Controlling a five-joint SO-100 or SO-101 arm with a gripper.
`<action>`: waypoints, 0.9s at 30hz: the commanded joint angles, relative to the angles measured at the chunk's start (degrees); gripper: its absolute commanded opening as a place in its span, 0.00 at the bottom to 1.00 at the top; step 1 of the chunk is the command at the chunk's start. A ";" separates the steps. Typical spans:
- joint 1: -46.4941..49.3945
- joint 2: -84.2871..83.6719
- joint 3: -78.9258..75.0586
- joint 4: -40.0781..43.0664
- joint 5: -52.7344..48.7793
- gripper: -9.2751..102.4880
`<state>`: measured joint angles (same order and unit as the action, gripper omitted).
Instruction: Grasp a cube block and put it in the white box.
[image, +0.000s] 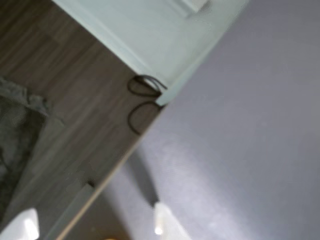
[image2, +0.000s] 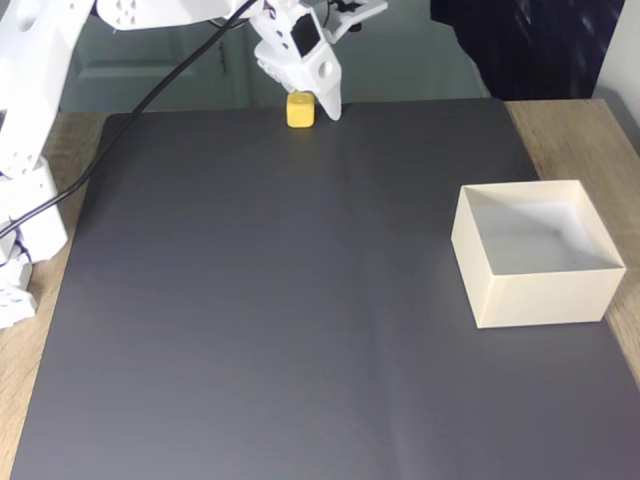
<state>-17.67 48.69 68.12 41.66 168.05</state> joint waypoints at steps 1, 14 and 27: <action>-1.23 2.72 -0.97 1.67 -0.88 0.35; -1.41 5.45 -0.70 3.52 -1.58 0.35; -0.70 5.54 -0.35 5.10 0.26 0.34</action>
<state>-18.28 50.45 68.38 46.23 167.78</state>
